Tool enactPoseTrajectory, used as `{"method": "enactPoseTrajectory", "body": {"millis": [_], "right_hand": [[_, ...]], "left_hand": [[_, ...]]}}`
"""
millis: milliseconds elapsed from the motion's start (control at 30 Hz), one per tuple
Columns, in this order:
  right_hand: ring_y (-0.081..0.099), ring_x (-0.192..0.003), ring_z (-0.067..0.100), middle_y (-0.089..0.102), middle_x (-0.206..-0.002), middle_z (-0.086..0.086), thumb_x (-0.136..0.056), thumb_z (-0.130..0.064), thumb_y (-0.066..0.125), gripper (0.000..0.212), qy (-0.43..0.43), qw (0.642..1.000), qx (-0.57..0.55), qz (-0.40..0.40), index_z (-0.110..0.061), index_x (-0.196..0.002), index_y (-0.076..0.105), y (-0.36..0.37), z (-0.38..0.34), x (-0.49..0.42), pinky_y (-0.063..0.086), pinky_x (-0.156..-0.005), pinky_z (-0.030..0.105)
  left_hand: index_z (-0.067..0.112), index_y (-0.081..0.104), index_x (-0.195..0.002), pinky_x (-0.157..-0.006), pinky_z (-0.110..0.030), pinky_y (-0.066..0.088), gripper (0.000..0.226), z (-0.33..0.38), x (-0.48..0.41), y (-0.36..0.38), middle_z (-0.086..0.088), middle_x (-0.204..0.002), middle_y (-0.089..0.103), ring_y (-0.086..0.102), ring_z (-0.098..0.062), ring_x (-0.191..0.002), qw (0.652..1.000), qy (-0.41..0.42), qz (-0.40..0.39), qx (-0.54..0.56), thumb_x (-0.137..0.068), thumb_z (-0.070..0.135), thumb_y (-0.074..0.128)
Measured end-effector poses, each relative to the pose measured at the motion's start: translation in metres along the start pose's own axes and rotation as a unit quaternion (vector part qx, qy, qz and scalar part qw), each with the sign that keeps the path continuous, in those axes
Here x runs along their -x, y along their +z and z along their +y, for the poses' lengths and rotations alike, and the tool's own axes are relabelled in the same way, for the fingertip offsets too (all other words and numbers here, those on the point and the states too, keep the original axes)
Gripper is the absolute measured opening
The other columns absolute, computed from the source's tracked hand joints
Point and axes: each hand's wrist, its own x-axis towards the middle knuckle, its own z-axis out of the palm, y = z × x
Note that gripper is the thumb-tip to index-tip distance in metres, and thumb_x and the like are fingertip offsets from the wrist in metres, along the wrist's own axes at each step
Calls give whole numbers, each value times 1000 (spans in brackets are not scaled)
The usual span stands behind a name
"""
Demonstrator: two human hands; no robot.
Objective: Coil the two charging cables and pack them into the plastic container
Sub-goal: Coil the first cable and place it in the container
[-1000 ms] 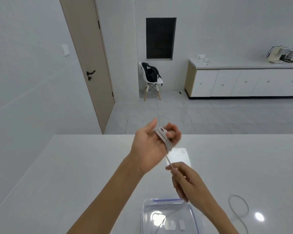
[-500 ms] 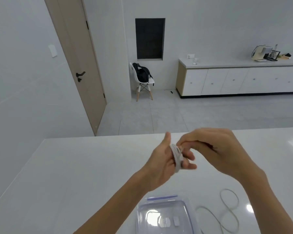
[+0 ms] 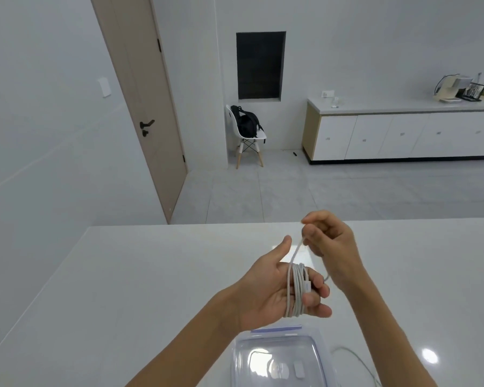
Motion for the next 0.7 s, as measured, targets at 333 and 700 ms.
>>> {"method": "enactPoseTrajectory", "body": {"millis": [333, 700], "right_hand": [[63, -57, 9, 69, -63, -6, -73, -7, 71, 7, -54, 990, 80, -98, -5, -79, 70, -1, -38, -10, 53, -61, 16], [46, -55, 17, 48, -64, 7, -63, -44, 68, 47, 138, 988, 31, -65, -4, -83, 55, 29, 39, 48, 40, -49, 25]], "left_hand": [[-1, 64, -86, -89, -39, 54, 82, -11, -5, 1, -21, -89, 57, 65, -27, -73, 998, -9, 56, -30, -96, 64, 14], [0, 60, -83, -79, -37, 52, 70, 6, 6, -7, -18, -85, 58, 54, -18, -60, 999, 25, 43, -1, -96, 61, 28]]}}
